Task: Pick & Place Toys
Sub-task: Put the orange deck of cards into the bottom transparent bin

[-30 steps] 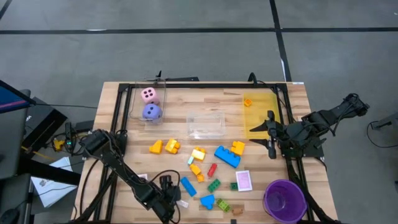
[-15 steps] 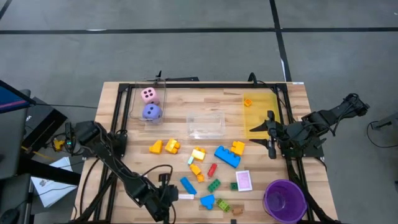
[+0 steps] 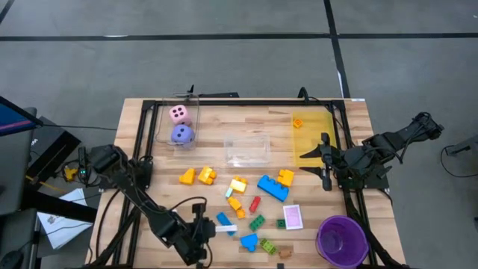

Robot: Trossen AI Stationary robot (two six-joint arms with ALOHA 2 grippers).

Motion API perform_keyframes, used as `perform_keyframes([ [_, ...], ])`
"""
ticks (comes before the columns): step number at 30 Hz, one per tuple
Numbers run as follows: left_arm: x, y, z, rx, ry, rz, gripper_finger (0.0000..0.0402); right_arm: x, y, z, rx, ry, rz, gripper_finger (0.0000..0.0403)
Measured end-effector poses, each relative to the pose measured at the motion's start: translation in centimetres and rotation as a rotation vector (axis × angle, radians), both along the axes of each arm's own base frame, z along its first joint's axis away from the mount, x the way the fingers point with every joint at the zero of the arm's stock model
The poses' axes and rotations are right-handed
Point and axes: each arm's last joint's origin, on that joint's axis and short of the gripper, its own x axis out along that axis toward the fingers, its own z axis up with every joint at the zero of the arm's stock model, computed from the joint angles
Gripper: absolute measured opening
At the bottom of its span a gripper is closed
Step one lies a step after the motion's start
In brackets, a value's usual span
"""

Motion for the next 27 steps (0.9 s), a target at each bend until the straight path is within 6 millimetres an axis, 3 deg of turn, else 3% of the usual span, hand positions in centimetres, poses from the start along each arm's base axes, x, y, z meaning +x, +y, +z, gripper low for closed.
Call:
perform_keyframes([
  [7,2.2,3.5,1.7,0.090,-0.051,0.055,0.0060,0.0,0.0,0.0,0.001,-0.001,0.000,0.0175],
  [18,5.3,11.2,4.3,0.176,-0.001,0.039,0.0060,0.0,0.0,0.0,-0.002,0.002,0.001,0.0175],
  [27,4.9,21.7,8.6,-0.032,0.041,0.190,0.0060,0.0,0.0,0.0,-0.010,0.002,0.004,0.0175],
])
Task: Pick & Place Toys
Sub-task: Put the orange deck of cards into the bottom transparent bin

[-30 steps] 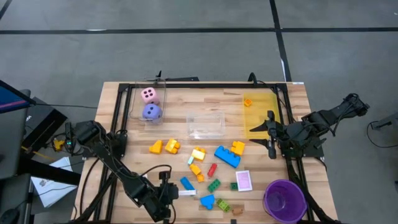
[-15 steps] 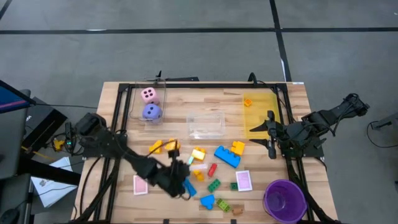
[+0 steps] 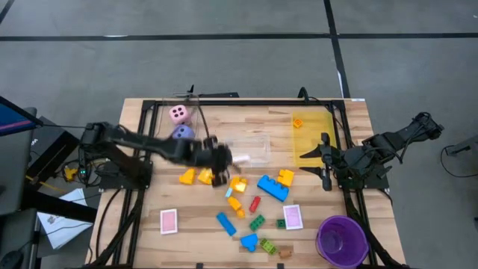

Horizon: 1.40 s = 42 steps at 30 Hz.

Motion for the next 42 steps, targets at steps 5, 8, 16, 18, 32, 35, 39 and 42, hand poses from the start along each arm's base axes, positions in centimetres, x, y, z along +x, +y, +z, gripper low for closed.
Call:
perform_keyframes([
  [5,1.6,3.1,2.5,-0.060,-0.017,-0.063,0.0060,0.0,0.0,0.0,-0.023,0.002,0.010,0.0175],
  [8,3.4,4.1,4.8,-0.036,-0.064,-0.135,0.0060,0.0,0.0,0.0,-0.026,0.003,0.009,0.0175],
  [16,7.9,7.0,7.3,-0.023,0.217,-0.151,0.0060,0.0,0.0,0.0,-0.036,0.004,0.013,0.0175],
  [18,9.0,7.7,6.9,-0.035,0.289,-0.145,0.0060,0.0,0.0,0.0,-0.040,0.004,0.014,0.0175],
  [32,11.9,11.0,0.8,-0.119,0.563,-0.101,0.0060,-0.1,-0.1,-0.2,-0.054,0.028,0.016,0.0175],
  [35,12.0,11.1,0.3,-0.122,0.591,-0.095,0.0060,-0.1,-0.1,-0.2,-0.058,0.027,0.018,0.0175],
  [39,11.9,11.2,-0.7,-0.142,0.657,-0.084,0.0060,-0.1,-0.1,-0.2,-0.059,0.027,0.018,0.0175],
  [42,11.9,11.3,-0.9,-0.136,0.661,-0.064,0.0060,-0.1,-0.1,-0.2,-0.060,0.025,0.019,0.0175],
])
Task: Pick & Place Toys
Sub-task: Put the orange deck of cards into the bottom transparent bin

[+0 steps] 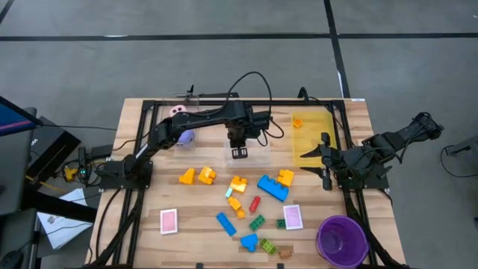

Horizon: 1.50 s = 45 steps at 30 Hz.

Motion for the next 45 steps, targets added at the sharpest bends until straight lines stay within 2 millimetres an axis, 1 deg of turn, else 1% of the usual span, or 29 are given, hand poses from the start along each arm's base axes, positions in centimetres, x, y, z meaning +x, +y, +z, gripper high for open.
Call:
perform_keyframes([
  [11,0.0,0.4,-0.3,0.026,0.012,0.012,0.0060,0.0,0.0,0.1,0.004,-0.008,-0.001,0.0175],
  [13,0.0,0.4,-0.8,0.025,0.027,0.013,0.0060,0.0,0.0,0.1,0.004,-0.008,-0.001,0.0175],
  [16,-0.1,0.5,-2.2,0.014,0.076,0.011,0.0060,0.0,0.0,0.1,0.004,-0.008,-0.001,0.0175],
  [19,-0.2,0.6,-2.9,0.010,0.094,0.014,0.0060,0.0,0.0,0.1,0.004,-0.008,-0.001,0.0175],
  [25,-0.4,0.7,-3.8,0.014,0.124,0.010,0.0060,0.0,0.0,0.1,0.000,-0.008,0.001,0.0175],
  [32,-0.5,0.8,-3.9,0.025,0.135,-0.005,0.0060,0.0,0.0,0.1,-0.002,-0.008,0.002,0.0175],
  [34,-0.5,0.8,-3.9,0.027,0.138,-0.013,0.0069,0.0,0.0,0.1,-0.003,-0.007,0.003,0.0175],
  [40,-0.2,0.8,-4.0,0.074,0.123,-0.058,0.0121,0.0,0.0,0.1,-0.004,-0.006,0.003,0.0175],
  [45,-0.1,0.8,-4.1,0.075,0.121,-0.071,0.0151,0.0,0.0,0.0,-0.007,0.002,0.003,0.0175],
])
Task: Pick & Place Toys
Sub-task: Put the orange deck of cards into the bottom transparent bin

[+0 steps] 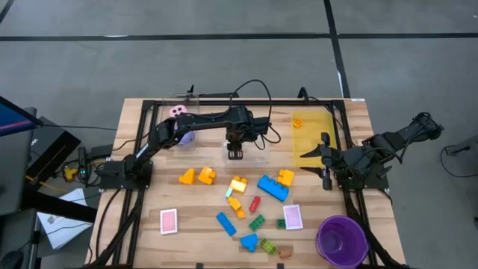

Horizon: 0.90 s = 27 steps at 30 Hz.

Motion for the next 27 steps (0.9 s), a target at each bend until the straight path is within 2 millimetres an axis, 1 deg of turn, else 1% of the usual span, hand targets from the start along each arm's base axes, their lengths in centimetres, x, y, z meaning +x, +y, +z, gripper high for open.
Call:
perform_keyframes([
  [7,0.3,0.1,0.0,0.015,-0.035,-0.001,0.0182,0.0,0.0,0.0,0.001,0.000,0.001,0.0175],
  [10,0.4,0.1,0.0,0.017,-0.045,-0.001,0.0183,0.0,0.0,0.0,0.001,0.000,0.001,0.0175],
  [12,0.4,0.1,0.0,0.017,-0.045,-0.001,0.0171,0.0,0.0,0.0,0.001,0.000,0.001,0.0175],
  [14,0.4,0.1,0.0,0.016,-0.045,-0.001,0.0148,0.0,0.0,0.0,0.001,0.000,0.001,0.0175],
  [19,0.5,0.5,0.0,0.019,-0.066,0.026,0.0058,0.0,0.0,0.0,0.001,0.000,0.001,0.0175],
  [25,0.8,1.4,0.0,-0.008,-0.136,0.100,0.0060,0.0,0.0,0.0,0.003,0.001,0.000,0.0175],
  [27,1.0,1.6,0.4,-0.016,-0.187,0.116,0.0060,0.0,0.0,-0.1,0.005,0.007,-0.002,0.0175],
])
